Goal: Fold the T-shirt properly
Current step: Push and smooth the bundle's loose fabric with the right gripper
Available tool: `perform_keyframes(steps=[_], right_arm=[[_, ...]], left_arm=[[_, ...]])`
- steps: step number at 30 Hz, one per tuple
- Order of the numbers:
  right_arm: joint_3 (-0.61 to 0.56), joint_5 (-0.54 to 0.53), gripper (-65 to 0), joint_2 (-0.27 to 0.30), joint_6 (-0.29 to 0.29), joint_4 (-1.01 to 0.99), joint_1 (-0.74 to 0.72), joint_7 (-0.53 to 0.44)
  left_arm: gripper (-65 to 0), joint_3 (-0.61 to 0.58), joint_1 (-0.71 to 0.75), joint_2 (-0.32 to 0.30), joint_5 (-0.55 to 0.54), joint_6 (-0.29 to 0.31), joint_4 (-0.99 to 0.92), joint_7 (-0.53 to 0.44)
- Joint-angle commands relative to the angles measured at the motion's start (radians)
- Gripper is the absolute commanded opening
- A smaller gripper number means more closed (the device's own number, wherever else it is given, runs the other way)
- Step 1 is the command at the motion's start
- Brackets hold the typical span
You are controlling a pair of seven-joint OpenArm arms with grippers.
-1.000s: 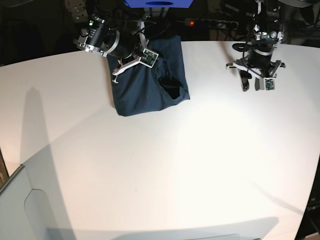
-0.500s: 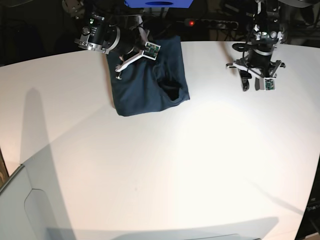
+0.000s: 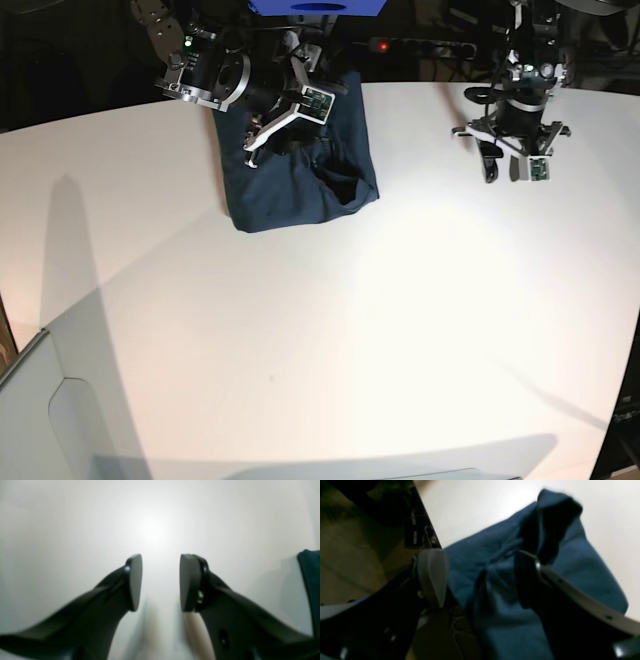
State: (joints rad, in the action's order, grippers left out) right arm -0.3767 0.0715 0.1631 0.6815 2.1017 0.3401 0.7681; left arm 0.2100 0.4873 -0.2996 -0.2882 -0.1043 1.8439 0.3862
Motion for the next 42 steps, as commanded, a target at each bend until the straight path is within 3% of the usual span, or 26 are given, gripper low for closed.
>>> perform_keyframes(steps=[1, 7, 11, 23, 34, 42], right_arm=[[-0.018, -0.016, -25.9, -0.013, 0.017, 0.018, -0.022, -0.019], [-0.054, -0.011, -25.9, -0.061, 0.017, -0.046, -0.106, -0.009], [-0.051, -0.011, -25.8, -0.061, 0.017, -0.140, -0.164, -0.009], [-0.046, -0.009, -25.7, 0.013, 0.017, -0.309, -0.237, -0.017], [-0.054, -0.011, -25.7, 0.045, 0.017, -0.304, -0.226, -0.008], [-0.114, -0.011, -25.8, 0.056, 0.017, -0.208, -0.131, -0.008]], left_arm=[[-41.0, 0.006, 0.003, -0.008, -0.003, -0.004, 0.020, -0.023], [-41.0, 0.009, 0.006, -0.008, -0.003, -0.004, 0.020, -0.022], [-41.0, 0.009, 0.007, -0.008, -0.003, -0.004, 0.020, -0.020], [-41.0, 0.009, 0.000, -0.008, -0.003, -0.004, 0.020, -0.020], [-40.9, 0.009, -0.003, -0.008, -0.003, -0.004, 0.018, -0.020], [-40.9, 0.009, -0.017, -0.008, -0.003, -0.004, 0.018, -0.022]])
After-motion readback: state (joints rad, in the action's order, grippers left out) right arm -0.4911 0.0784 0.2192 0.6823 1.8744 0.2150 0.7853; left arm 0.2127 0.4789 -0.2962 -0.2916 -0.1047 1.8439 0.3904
